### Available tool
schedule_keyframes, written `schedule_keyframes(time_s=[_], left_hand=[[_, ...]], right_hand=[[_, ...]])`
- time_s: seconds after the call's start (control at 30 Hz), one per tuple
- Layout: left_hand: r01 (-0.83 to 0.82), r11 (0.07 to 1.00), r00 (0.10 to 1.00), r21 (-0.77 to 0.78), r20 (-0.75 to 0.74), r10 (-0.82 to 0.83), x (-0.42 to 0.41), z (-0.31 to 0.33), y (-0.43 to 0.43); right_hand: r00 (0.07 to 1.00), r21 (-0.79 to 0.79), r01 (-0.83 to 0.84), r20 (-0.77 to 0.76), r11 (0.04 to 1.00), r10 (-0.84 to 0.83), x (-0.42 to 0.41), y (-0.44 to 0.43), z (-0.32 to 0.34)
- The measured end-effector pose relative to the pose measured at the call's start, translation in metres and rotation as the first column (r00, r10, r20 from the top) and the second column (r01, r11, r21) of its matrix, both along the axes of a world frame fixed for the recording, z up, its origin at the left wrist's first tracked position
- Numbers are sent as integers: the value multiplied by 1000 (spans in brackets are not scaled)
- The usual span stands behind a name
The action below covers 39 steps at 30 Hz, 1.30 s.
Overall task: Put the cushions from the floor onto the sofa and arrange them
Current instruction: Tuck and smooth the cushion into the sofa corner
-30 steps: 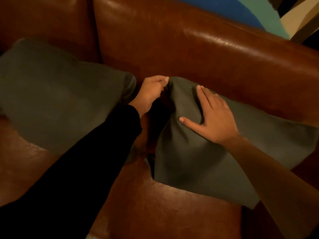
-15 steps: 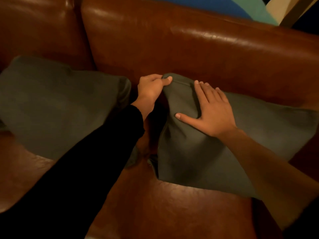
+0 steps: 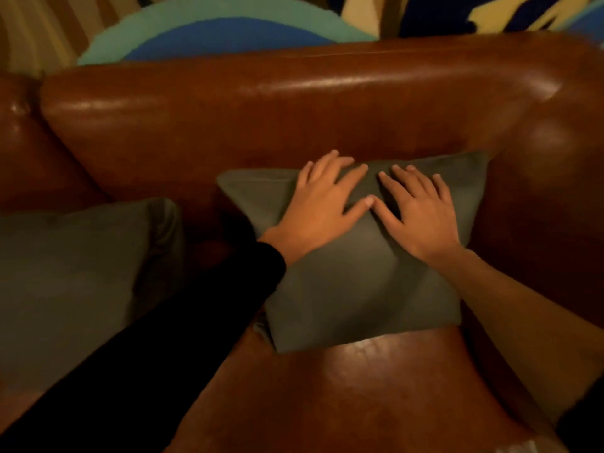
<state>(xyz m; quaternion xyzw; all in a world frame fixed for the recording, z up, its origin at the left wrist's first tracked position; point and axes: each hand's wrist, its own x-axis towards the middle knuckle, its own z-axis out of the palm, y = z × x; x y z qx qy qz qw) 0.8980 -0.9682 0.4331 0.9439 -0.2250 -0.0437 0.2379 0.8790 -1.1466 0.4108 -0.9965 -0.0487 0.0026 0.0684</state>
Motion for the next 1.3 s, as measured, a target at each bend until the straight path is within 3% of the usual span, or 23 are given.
schedule_keyframes(time_s=[0.13,0.33,0.47,0.6,0.7,0.8,0.9,0.97,1.07,1.13,1.3], left_hand=[[190,968,981,165,1,-193,-4,0,-57],[237,916,971,323,-116,-210,4,-4,-112],[222,870,969,441,-203,-144,9,-9,-143],[194,850,969,489,-231,-89,19,-12,-175],[149,862,985,485,-153,-83,23,-20,-182],[132,873,991,470,-64,-115,22,-26,-177],[124,875,992,468,-36,-121,23,-29,-176],[110,878,993,466,-6,-121,23,-33,-175],[83,883,994,463,27,-107,23,-38,-174],[64,889,994,452,46,-95,24,-40,-174],[36,902,995,431,65,-71,26,-43,-171]], right_hand=[[996,29,81,42,996,-82,-18,-48,-3],[971,291,206,60,934,-233,-22,-94,-8],[879,640,461,-235,615,-415,-3,-111,-7],[822,687,567,-434,455,-370,23,-124,-10],[733,709,664,-555,236,-394,50,-128,-16],[688,704,695,-592,145,-419,73,-131,-21],[690,703,694,-588,155,-421,90,-130,-21],[717,708,670,-540,222,-442,94,-131,-21],[818,676,563,-375,474,-437,89,-133,-26],[859,628,504,-298,592,-415,86,-133,-31],[863,578,497,-256,647,-435,86,-132,-35]])
